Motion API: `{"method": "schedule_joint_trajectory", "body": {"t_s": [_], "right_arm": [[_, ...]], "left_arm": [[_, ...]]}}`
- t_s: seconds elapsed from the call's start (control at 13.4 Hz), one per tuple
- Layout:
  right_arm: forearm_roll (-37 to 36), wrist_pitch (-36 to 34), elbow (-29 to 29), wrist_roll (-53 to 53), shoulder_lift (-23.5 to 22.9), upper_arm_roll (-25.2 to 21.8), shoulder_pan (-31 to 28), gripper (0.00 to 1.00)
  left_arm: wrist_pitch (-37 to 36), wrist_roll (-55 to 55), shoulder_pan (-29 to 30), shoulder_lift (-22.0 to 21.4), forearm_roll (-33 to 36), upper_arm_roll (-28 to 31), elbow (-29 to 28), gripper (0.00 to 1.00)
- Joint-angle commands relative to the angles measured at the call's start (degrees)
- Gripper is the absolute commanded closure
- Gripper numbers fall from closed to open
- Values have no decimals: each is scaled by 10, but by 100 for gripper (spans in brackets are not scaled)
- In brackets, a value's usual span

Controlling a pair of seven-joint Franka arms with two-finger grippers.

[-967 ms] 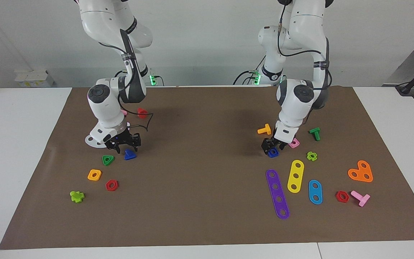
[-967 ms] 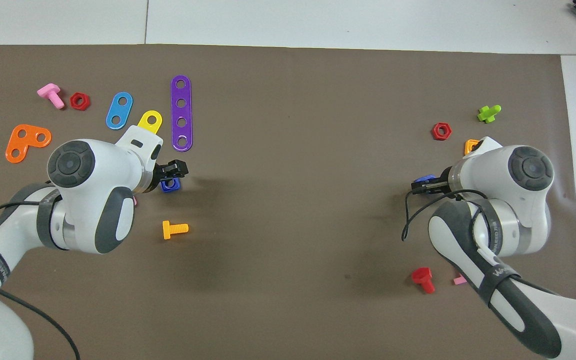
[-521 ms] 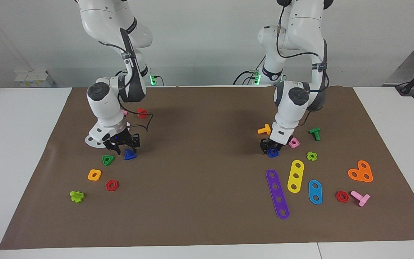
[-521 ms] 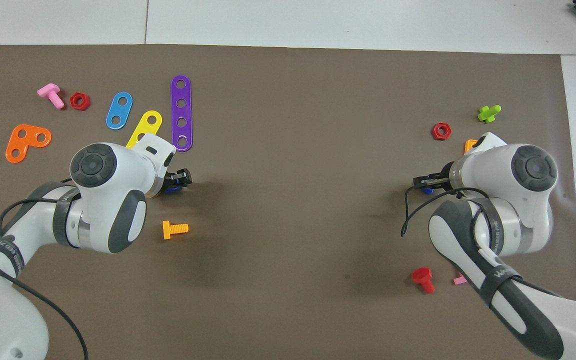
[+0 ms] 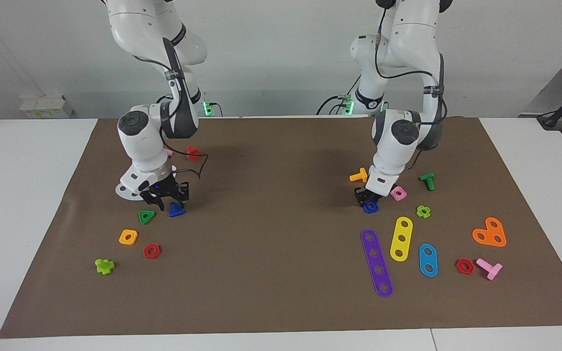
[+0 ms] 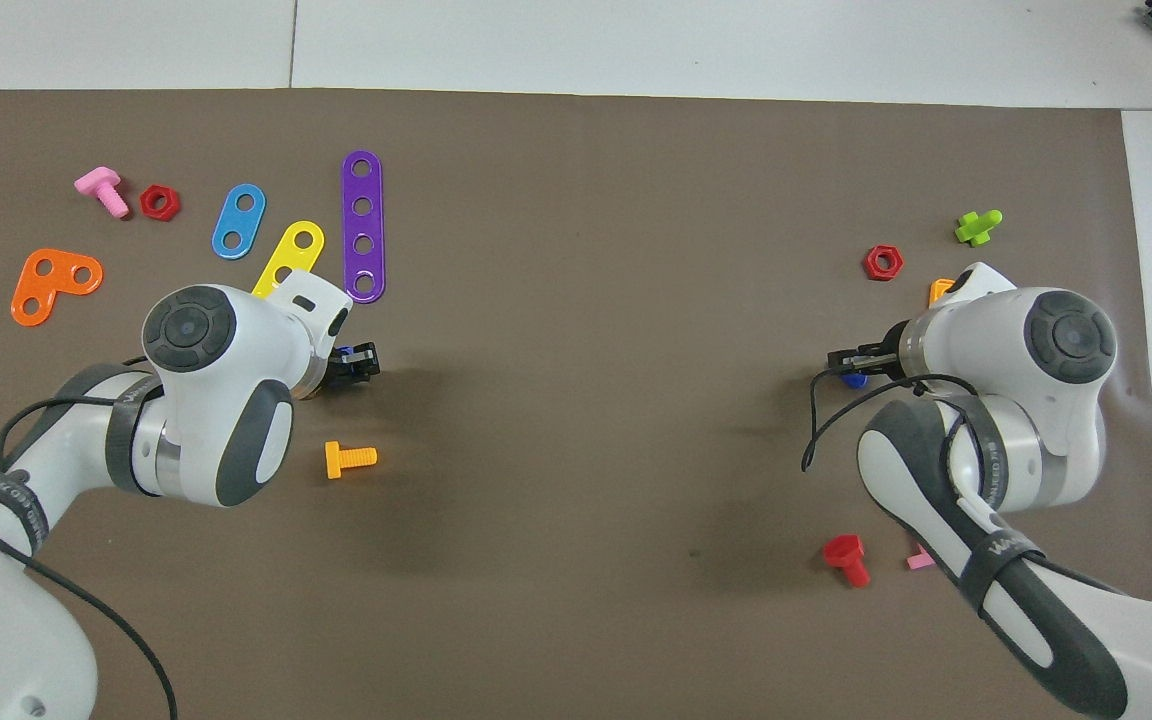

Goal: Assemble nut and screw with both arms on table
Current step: 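Grasp the blue nut with the left gripper while the right gripper grasps the bolt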

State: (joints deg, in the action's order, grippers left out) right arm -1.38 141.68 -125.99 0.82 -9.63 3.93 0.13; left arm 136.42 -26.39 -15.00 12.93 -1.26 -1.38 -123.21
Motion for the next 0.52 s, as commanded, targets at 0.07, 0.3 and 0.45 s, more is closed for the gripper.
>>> {"method": "schedule_joint_trajectory", "body": {"t_s": [0.07,0.3,0.45], "right_arm": [[9,8,-4,19,6,4,-5,57],[9,7,-4,22,6,4,-5,58],[9,6,-4,22,6,4,-5,70]], "left_arm": [[-40,1,-8,-3,13,9,22,100],[-35,0,-8,-1,13,9,27,100],[-36,0,-9,0,13,9,30,100]]}}
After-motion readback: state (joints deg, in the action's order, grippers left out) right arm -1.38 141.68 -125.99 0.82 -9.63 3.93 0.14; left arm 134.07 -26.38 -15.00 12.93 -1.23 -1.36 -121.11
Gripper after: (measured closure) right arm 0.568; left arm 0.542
